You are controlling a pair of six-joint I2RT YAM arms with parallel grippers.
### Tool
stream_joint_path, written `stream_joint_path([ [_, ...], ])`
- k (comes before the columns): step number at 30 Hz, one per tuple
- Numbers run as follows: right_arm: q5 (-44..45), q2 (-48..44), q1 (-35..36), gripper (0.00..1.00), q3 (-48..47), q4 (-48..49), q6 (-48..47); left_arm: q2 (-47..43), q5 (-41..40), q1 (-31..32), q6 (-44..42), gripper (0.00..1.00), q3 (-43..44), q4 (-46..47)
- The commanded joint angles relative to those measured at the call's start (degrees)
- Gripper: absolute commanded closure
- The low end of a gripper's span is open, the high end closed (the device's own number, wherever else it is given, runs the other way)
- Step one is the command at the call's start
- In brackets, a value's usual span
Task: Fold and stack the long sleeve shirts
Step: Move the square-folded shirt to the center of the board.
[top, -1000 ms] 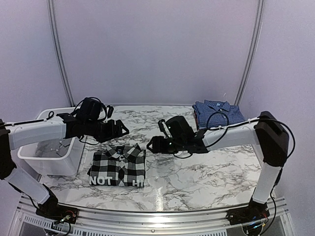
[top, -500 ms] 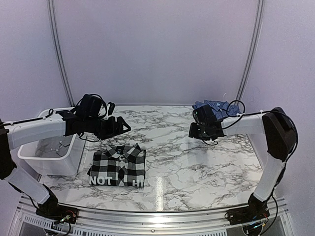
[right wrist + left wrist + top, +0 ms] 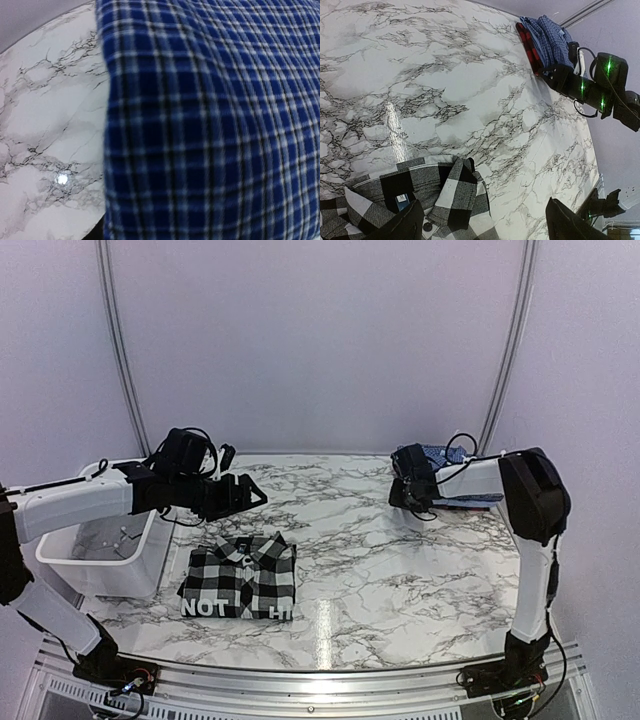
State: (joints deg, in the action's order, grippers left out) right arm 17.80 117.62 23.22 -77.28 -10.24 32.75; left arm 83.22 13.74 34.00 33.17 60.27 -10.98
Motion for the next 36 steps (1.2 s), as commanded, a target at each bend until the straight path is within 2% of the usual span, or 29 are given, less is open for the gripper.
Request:
stream_joint_path([
  [1,2.3,3.2,-2.0,0.58,-4.7,-2.3,0.1,-0.5,0.6,-0.2,-1.1,0.13,1.4,-1.3],
  [12,3.6,8.9,-2.9,0.62,-10.4,-6.1,0.2,-0.8,0.5,-0.2,-1.1,0.12,1.2,-1.6],
  [15,4.1,9.2,-3.2,0.70,-10.6,-6.5,-0.1,-1.2,0.5,-0.2,-1.2,0.12,1.0,-1.6],
  [22,3.5,8.1,-3.1,0.99,-9.9,-8.7,-1.5,-2.9,-0.5,-0.2,-1.4,0.12,-0.4,-1.7],
  [23,3.4,7.7,-3.1,1.00,-9.6,-9.0,-1.7,-3.0,-0.6,-0.2,-1.5,0.12,-0.5,-1.7],
  [31,2.0,1.3,-0.5,1.00,-2.9,-10.0,-0.4,-4.2,0.1,-0.2,-1.9,0.12,-1.3,-1.6],
  [36,1.0,-5.0,3.5,1.00,3.5,-10.0,2.8,-5.0,0.1,-0.2,-2.5,0.12,-2.4,-1.5],
])
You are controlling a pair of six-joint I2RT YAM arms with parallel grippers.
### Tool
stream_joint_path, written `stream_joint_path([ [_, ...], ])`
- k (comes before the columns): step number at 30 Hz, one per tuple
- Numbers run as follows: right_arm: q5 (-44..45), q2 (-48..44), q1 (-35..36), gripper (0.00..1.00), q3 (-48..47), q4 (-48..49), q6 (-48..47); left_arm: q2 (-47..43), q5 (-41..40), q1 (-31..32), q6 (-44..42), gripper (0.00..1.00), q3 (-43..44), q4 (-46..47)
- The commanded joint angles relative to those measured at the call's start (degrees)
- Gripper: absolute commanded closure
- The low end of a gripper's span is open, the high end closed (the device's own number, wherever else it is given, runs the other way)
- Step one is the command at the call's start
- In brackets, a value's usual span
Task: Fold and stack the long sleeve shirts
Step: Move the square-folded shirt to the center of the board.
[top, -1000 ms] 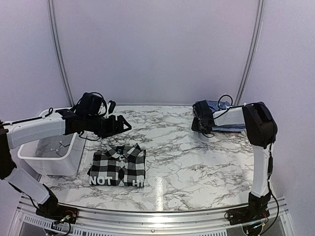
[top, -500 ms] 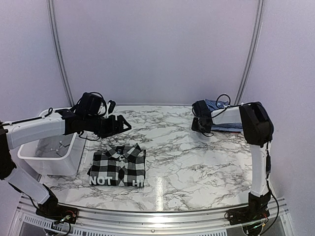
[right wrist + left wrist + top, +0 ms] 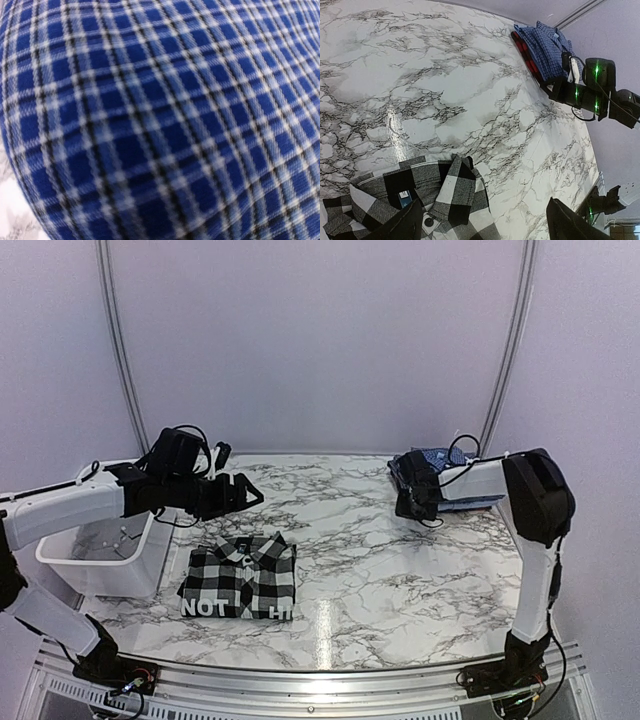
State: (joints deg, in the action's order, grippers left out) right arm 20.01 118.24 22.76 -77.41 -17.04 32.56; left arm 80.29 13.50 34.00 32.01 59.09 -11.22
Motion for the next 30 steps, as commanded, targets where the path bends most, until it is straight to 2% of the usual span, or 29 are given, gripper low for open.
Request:
stream_joint_path([
  [1,-1.5,-6.7,5.1,1.00,4.8,-3.1,3.8,-2.1,0.4,-0.3,-1.3,0.12,-1.4,-1.2],
  [6,-5.8,-9.6,11.4,1.00,9.3,-0.6,9.1,-3.0,0.6,-0.2,-1.4,0.12,-2.5,-1.0],
  [12,-8.2,-8.4,21.2,1.00,8.1,0.3,13.8,-5.2,0.6,-0.3,-0.4,0.11,-4.6,-0.8],
  [21,-12.6,-8.1,27.4,1.00,8.6,3.1,16.2,-7.9,-0.2,-0.2,1.1,0.11,-7.1,-0.8],
  [25,-15.0,-8.8,27.9,0.88,8.4,5.3,14.1,-7.9,-0.5,-0.2,1.6,0.11,-7.1,-0.8],
  [30,-17.4,-11.0,29.5,0.61,6.3,5.2,8.9,-8.3,-1.1,-0.2,1.8,0.12,-7.5,-1.0],
])
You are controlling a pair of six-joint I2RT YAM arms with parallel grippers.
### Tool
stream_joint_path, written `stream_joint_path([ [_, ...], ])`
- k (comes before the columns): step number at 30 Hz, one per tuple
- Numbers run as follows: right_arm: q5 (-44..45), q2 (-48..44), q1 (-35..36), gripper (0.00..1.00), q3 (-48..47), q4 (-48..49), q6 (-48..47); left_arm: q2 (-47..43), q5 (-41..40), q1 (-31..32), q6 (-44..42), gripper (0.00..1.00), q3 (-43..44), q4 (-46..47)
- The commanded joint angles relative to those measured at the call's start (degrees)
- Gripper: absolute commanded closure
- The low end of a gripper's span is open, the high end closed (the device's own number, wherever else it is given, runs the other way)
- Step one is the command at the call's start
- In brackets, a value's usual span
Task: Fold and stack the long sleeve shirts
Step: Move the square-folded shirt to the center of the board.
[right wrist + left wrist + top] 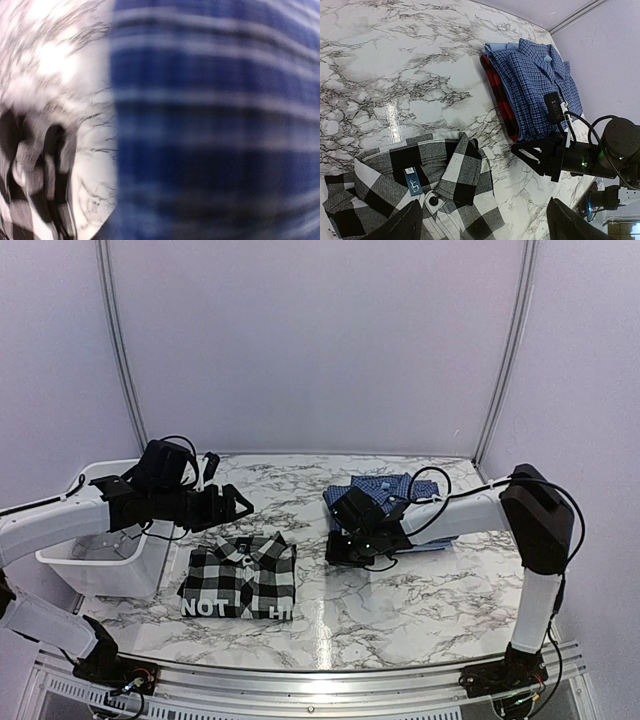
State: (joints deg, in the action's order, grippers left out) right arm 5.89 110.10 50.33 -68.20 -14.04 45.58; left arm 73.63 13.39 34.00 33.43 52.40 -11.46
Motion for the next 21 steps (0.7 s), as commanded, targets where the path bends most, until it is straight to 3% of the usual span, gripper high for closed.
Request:
stream_joint_path([
  [1,-3.7,-3.5,2.3,0.57,-2.9,2.4,-5.1,-2.0,-1.3,-0.3,0.4,0.11,-0.9,-0.8],
  [8,-10.5,-4.3,4.8,0.38,-2.6,8.5,-10.9,-4.5,-3.1,-0.2,1.5,0.11,-2.4,-2.8],
  [12,-15.1,-1.0,5.0,0.35,-4.6,10.6,-12.4,-6.1,-4.2,-0.2,2.1,0.11,-2.7,-3.9],
  [21,-14.3,7.4,5.0,0.30,-10.5,8.8,-12.9,-7.7,-5.7,-0.2,2.4,0.11,-2.0,-6.8],
])
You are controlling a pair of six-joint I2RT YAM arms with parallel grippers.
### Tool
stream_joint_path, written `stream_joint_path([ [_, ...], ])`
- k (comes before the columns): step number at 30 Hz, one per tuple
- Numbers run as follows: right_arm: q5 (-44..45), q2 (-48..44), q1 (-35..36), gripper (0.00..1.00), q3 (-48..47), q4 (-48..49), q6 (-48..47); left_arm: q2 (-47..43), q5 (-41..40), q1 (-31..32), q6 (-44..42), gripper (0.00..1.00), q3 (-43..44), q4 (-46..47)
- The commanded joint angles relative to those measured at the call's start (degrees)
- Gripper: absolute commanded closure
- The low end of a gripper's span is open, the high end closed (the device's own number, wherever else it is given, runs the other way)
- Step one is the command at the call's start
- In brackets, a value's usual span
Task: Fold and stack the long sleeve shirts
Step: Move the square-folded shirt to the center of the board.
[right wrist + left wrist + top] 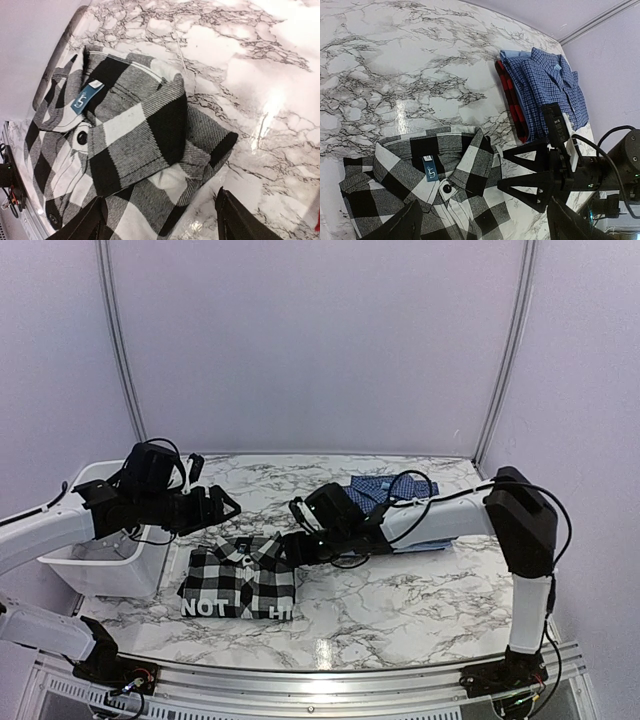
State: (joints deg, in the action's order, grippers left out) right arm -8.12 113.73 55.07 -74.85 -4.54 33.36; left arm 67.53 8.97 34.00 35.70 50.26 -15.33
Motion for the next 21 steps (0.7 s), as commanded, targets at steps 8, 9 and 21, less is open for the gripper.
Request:
stream_joint_path([
  [8,-0.7,7.9,-0.4,0.35,-5.5,1.3,2.0,-1.8,-1.9,-0.2,-0.3,0.11,1.1,-4.4],
  [9,-1.1,8.4,-0.5,0.38,-6.0,1.6,2.2,-1.6,-1.9,-0.2,-0.3,0.11,1.2,-4.5],
  [21,-0.6,8.2,-7.4,0.81,-6.2,0.0,0.0,1.4,-1.5,0.0,2.1,0.10,-0.1,-4.5],
])
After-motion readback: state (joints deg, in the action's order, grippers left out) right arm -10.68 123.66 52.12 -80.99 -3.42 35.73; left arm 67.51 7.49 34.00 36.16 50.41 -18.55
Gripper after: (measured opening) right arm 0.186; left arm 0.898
